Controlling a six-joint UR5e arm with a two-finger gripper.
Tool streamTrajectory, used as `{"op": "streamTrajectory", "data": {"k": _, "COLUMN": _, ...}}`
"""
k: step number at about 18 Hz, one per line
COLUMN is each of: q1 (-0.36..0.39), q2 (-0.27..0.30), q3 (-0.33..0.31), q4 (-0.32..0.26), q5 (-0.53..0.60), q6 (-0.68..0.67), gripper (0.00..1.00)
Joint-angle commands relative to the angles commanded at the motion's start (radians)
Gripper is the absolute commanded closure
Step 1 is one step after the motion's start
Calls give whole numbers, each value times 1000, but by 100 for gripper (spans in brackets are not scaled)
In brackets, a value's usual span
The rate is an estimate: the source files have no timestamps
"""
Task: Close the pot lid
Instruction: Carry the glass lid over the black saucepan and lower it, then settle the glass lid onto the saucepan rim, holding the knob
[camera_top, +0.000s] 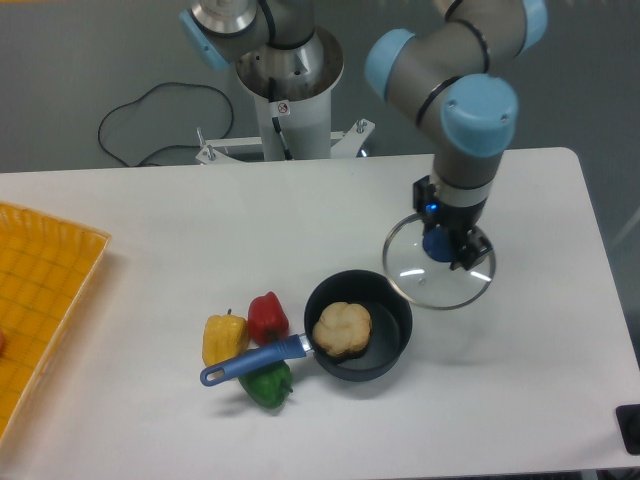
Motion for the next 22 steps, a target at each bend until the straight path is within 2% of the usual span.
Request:
{"op": "streamTrajectory", "data": {"k": 4, "q1": -48, "q2": -25, "q3": 2, "q4": 12, "q5": -2, "q6": -31, "gripper": 42}}
{"op": "streamTrajectory", "data": {"k": 22, "q1": -103, "q2": -80, "q3": 44, "q4": 15, "q5": -18, "q6": -83, "gripper": 42}}
